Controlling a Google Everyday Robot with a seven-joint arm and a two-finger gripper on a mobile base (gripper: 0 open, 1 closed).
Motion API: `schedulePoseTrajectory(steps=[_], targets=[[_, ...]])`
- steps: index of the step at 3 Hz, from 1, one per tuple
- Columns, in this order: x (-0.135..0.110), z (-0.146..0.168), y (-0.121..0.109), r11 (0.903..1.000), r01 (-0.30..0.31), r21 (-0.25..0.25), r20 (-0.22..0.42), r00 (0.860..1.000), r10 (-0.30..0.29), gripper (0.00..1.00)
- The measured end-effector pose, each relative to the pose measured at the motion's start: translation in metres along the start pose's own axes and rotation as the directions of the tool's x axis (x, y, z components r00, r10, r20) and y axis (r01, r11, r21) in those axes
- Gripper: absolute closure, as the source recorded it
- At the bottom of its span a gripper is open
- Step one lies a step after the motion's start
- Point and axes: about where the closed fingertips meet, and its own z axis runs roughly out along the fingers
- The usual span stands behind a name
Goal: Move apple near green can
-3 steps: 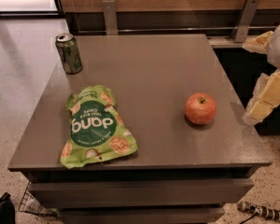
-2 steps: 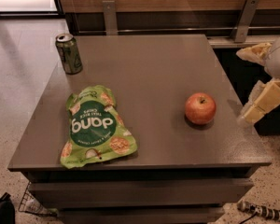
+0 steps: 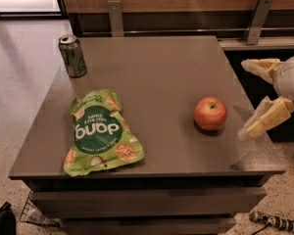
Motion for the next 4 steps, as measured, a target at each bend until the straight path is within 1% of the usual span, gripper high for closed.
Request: schedulePoseTrajectory(steps=[1, 2, 3, 4], targets=[[0.003, 0.016, 0.003, 0.9999, -0.012, -0.004, 0.069, 0.998, 0.012, 0.0], [0.011, 0.035, -0.004, 0.9989, -0.041, -0.02, 0.126, 0.991, 0.044, 0.0], [0.02, 0.053, -0.009, 0.9968, -0.065, -0.047, 0.169, 0.983, 0.072, 0.0], [0.023, 0.067, -0.012, 0.9949, -0.076, -0.067, 0.194, 0.977, 0.088, 0.09]])
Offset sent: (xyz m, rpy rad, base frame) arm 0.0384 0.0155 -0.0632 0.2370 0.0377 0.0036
